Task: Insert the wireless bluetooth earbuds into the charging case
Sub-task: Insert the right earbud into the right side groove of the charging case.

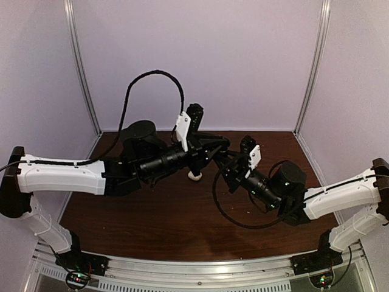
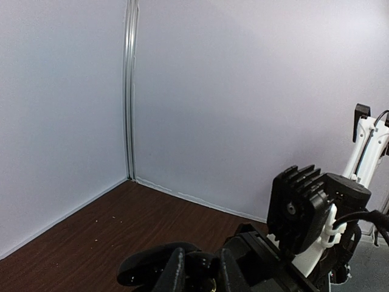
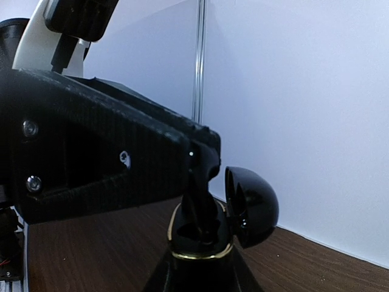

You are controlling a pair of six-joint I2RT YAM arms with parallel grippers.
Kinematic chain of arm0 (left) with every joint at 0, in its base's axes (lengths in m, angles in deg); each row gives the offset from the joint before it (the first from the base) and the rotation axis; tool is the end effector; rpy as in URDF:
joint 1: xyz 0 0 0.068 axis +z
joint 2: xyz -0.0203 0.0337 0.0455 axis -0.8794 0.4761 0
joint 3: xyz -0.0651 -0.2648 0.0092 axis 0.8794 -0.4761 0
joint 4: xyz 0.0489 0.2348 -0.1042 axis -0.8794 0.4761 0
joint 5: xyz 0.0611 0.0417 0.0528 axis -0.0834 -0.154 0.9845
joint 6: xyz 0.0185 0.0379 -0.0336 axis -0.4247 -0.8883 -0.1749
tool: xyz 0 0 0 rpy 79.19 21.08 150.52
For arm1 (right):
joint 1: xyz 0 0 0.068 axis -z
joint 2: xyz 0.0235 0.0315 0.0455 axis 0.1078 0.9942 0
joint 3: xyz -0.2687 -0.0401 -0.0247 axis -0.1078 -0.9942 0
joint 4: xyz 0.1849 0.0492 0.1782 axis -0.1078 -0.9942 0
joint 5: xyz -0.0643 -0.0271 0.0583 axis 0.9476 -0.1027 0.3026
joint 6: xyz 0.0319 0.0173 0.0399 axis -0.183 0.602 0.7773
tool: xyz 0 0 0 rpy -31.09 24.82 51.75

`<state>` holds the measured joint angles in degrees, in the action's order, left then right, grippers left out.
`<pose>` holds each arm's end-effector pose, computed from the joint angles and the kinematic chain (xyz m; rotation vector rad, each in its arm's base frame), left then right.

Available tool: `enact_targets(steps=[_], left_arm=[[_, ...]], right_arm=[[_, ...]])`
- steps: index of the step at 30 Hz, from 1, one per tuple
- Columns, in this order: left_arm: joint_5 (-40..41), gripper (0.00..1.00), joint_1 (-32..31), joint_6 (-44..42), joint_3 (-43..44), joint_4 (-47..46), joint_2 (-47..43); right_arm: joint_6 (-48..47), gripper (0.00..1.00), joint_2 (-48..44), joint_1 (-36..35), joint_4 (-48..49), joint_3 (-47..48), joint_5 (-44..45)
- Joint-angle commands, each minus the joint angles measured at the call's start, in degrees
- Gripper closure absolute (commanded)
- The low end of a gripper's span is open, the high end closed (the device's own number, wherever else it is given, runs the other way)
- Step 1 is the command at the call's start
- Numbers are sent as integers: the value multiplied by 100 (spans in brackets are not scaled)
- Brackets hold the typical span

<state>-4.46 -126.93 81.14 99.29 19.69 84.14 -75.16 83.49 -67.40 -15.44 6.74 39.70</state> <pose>0.1493 -0.3279 0.3470 0.7289 1.3977 -1.1035 0.1399 0.2490 0.2680 -0.6731 1.1640 0.7920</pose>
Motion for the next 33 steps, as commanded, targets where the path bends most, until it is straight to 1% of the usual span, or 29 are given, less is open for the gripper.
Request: enact_targets(steps=[1, 16, 17, 20, 29, 33], left_arm=[[75, 91, -29, -62, 198, -101, 67], [75, 90, -27, -36, 435, 405, 286], [245, 90, -29, -22, 436, 431, 284], [318, 90, -29, -11, 428, 479, 267], [465, 91, -29, -48, 296, 411, 58], [300, 91, -29, -73, 244, 327, -14]], right_arm=[[-36, 100, -35, -58, 44, 154, 89], [-85, 100, -191, -55, 96, 155, 186], [-100, 100, -196, -53, 104, 153, 191], [-111, 100, -227, -57, 175, 116, 215], [-59, 100, -229, -58, 269, 11, 251], [-13, 100, -221, -58, 290, -4, 270]])
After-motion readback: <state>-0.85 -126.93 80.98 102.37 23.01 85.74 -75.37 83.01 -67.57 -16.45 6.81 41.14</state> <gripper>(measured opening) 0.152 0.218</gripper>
